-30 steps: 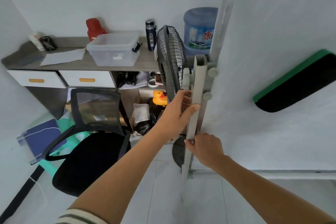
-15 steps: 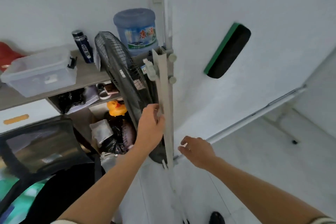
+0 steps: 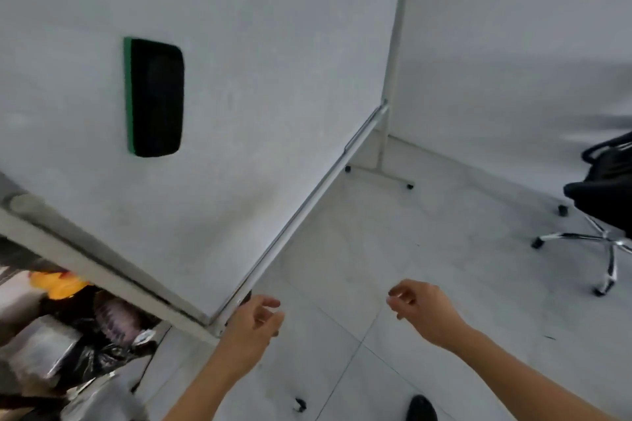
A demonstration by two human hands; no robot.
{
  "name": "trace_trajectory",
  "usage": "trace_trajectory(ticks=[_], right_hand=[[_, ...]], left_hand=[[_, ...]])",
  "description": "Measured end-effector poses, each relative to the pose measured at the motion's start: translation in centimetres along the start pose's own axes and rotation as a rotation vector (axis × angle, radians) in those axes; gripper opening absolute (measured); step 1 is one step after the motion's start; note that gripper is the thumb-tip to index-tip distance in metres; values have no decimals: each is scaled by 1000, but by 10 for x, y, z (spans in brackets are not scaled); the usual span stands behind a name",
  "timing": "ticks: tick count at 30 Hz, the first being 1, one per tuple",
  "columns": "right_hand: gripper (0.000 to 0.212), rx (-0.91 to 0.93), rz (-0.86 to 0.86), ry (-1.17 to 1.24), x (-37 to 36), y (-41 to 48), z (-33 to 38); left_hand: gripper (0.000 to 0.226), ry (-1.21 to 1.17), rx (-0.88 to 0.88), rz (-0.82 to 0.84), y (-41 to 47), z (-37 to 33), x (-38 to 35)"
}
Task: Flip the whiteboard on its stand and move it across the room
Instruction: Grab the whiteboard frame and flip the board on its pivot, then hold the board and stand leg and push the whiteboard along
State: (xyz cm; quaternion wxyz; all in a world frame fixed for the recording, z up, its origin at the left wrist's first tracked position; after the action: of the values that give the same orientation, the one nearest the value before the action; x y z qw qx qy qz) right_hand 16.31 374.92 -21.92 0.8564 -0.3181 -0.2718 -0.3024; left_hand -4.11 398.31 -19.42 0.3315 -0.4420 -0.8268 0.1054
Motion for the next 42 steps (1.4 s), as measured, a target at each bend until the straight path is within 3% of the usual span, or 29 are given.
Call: trace_trajectory(ticks=[7,14,27,32,42], right_hand=[[9,-167,-112,68,117,13,-127],[8,-248,-206,111,212,58,-187],[13,-274,-319,183,368,264,-202],[3,-243,-328,221,430,349,-198],[4,-122,-180,163,554,568,-215]], left_hand=[[11,-78,35,87,59,-80,-122],[10,-72,-10,163,131,-174,-191],[10,-52,-130,152,359,-377,-225],[11,-26,-187,139,435,-468,-232],[12,-155,-247,-141,592,-632,-233]])
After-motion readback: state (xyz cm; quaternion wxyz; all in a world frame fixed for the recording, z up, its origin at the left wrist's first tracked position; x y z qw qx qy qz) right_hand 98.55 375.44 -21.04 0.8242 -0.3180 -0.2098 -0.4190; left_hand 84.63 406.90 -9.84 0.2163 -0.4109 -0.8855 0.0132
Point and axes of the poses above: each hand's wrist, its own y-axis towards the middle knuckle, its own x-axis out of the back of the hand, z = x × y, the point moved 6 cm from there along y, towards the middle knuckle, and after that the axes turned 3 degrees about x, right-handed, at the moved point
